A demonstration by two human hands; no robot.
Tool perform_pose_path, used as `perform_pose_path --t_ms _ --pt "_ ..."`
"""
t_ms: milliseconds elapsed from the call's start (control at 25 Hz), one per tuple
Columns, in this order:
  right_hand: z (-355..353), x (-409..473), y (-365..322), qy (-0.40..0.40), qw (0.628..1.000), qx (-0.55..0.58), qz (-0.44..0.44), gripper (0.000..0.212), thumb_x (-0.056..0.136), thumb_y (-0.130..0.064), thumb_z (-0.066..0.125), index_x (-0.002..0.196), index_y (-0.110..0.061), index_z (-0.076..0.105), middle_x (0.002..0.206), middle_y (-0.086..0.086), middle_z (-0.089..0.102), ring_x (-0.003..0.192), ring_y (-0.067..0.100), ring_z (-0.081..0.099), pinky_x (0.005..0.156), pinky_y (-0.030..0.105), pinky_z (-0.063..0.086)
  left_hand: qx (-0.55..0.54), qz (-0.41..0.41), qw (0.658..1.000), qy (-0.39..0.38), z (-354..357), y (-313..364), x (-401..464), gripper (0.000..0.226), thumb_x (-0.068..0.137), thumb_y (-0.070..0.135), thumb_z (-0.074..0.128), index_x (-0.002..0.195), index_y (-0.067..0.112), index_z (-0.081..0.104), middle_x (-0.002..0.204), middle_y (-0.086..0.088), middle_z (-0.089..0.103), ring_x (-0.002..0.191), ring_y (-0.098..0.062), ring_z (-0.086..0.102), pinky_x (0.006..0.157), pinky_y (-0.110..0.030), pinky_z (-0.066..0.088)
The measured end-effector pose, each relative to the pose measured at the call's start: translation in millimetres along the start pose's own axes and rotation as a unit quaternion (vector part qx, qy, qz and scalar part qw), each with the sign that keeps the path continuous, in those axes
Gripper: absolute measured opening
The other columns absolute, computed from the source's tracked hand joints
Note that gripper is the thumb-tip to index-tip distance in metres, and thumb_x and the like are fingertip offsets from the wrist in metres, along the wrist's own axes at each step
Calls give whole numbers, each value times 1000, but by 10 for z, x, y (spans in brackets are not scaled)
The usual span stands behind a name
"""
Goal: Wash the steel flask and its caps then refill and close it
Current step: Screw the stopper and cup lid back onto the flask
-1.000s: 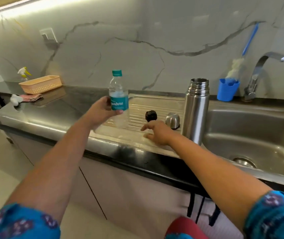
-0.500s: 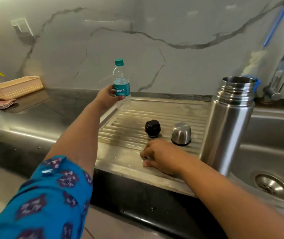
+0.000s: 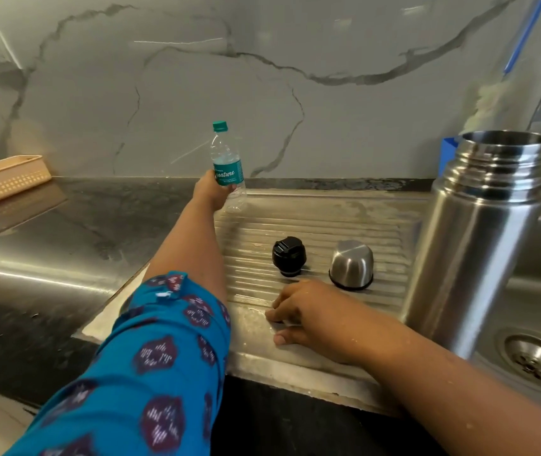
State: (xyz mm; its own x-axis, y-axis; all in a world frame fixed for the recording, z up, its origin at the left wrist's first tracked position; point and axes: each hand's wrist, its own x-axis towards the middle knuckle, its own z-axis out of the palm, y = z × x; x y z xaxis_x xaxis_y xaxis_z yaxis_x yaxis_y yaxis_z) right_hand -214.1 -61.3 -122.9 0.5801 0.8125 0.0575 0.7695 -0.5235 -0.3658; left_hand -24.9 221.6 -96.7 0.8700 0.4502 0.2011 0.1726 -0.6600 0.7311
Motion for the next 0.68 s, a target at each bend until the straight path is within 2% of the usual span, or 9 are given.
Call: perform_pose_path --t_ms 280,320,400,480,520,600,680 --pt "9 49 13 -7 1000 -1 3 33 89 -34 66 118 -18 68 122 1 58 114 19 49 94 37 45 23 -14 999 44 116 9 87 53 90 31 72 134 8 52 134 -12 60 123 -30 57 103 -40 44" --pt "9 47 19 -3 1000 3 6 34 89 -34 66 119 -18 68 122 1 58 114 19 48 94 37 45 33 -21 998 40 113 10 71 59 86 35 75 133 7 52 132 -12 61 122 -29 57 102 -40 46" --pt "16 27 21 1 1000 12 7 35 88 -33 67 120 -18 68 122 0 58 113 18 48 93 35 44 74 -52 996 28 95 31 -12 88 75 49 81 141 3 44 137 -16 57 126 -31 55 102 -41 48" --pt "6 18 1 -3 1000 13 8 35 88 -33 67 120 -18 68 121 0 58 112 19 49 92 35 45 165 -66 984 25 86 105 -182 117 73 57 78 153 -2 18 154 -23 35 139 -36 41 108 -44 42" --pt "-6 22 -9 -7 1000 9 9 34 89 -32 66 120 -17 68 120 1 58 110 20 50 91 36 45 214 -51 975 29 86 157 -316 117 76 58 76 155 -2 12 156 -24 28 141 -38 36 111 -46 39" --pt "-23 25 -32 -26 1000 -11 11 32 90 -31 65 118 -15 68 117 3 59 108 22 52 91 38 47 279 9 960 18 35 337 -687 94 85 51 71 152 5 25 150 -21 36 136 -37 40 110 -47 39" --pt "-47 34 -52 -57 998 -23 26 34 91 -29 64 121 -13 66 117 7 61 107 25 56 92 38 47 223 37 969 -104 -94 548 -1003 55 93 34 67 140 13 49 140 -13 52 125 -30 52 103 -41 44"
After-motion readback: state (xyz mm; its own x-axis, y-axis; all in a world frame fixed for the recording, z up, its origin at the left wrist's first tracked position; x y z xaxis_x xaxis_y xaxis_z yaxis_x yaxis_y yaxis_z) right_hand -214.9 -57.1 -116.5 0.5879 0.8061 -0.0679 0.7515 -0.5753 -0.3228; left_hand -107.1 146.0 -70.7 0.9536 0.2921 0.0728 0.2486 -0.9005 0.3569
